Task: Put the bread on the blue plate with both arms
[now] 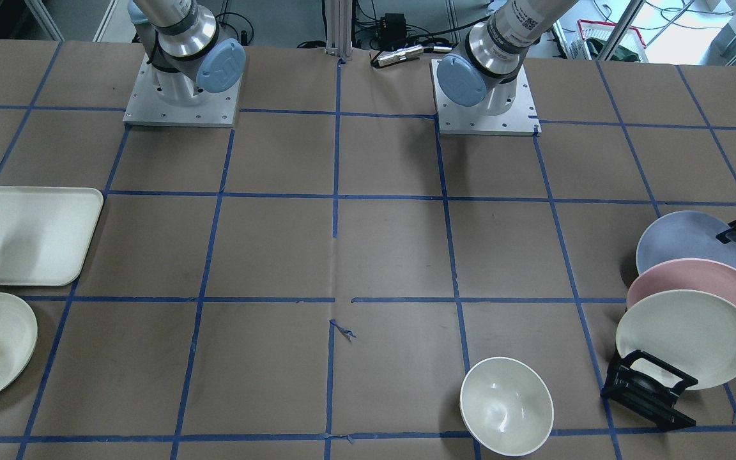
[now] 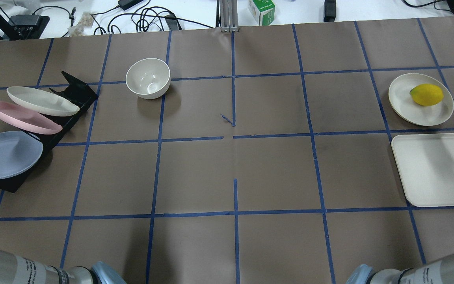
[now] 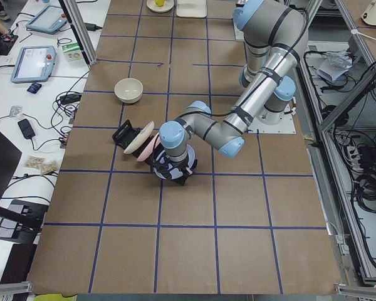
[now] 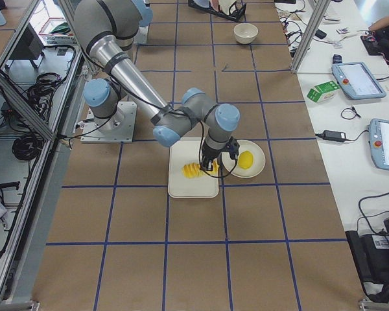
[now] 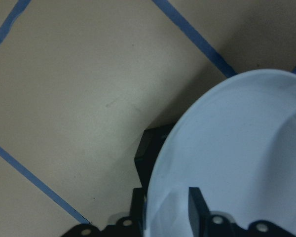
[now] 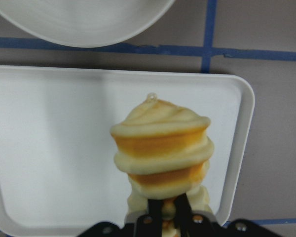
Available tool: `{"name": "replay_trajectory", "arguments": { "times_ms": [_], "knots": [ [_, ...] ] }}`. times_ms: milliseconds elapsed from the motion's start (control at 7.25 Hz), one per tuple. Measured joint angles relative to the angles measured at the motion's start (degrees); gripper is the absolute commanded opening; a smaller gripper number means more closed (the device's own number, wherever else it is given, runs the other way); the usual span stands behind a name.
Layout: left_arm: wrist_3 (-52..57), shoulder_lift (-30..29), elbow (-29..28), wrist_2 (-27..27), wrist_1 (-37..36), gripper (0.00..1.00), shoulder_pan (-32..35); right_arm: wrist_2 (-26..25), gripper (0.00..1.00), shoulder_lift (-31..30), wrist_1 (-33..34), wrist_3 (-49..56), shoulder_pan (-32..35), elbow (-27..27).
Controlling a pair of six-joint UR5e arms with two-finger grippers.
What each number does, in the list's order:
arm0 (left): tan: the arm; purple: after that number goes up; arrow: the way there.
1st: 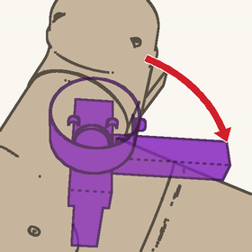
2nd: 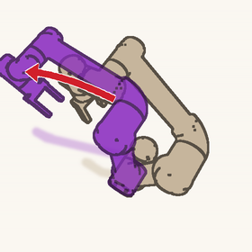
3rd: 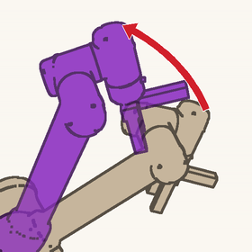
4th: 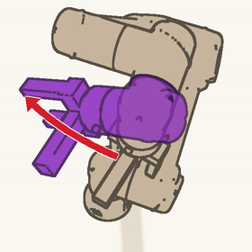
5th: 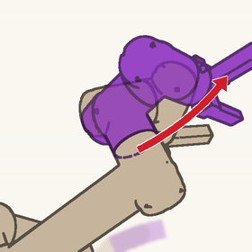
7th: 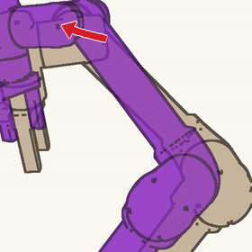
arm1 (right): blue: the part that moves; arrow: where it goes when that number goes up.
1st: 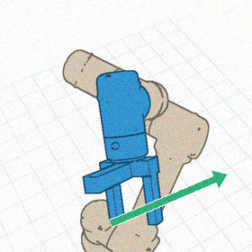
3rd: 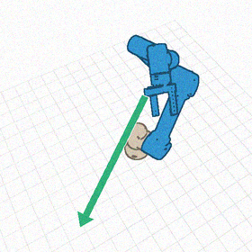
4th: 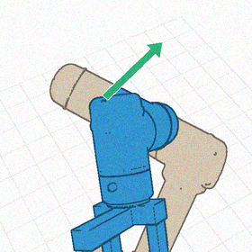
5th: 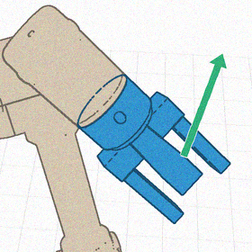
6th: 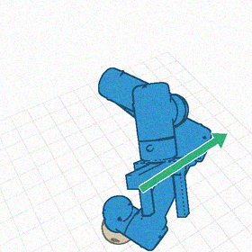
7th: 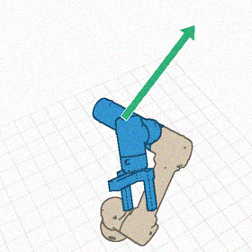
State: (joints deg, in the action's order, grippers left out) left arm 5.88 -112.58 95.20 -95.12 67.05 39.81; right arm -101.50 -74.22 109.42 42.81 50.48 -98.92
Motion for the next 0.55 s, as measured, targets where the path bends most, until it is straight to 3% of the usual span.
{"name": "replay_trajectory", "arguments": {
  "times_ms": [552],
  "knots": [
    [-0.1, 0.4, -0.2, -0.4, 0.6, 0.00, -0.2, 2.5, 0.00, -8.3, -10.6, -8.5, 11.9, 0.1]
  ]
}}
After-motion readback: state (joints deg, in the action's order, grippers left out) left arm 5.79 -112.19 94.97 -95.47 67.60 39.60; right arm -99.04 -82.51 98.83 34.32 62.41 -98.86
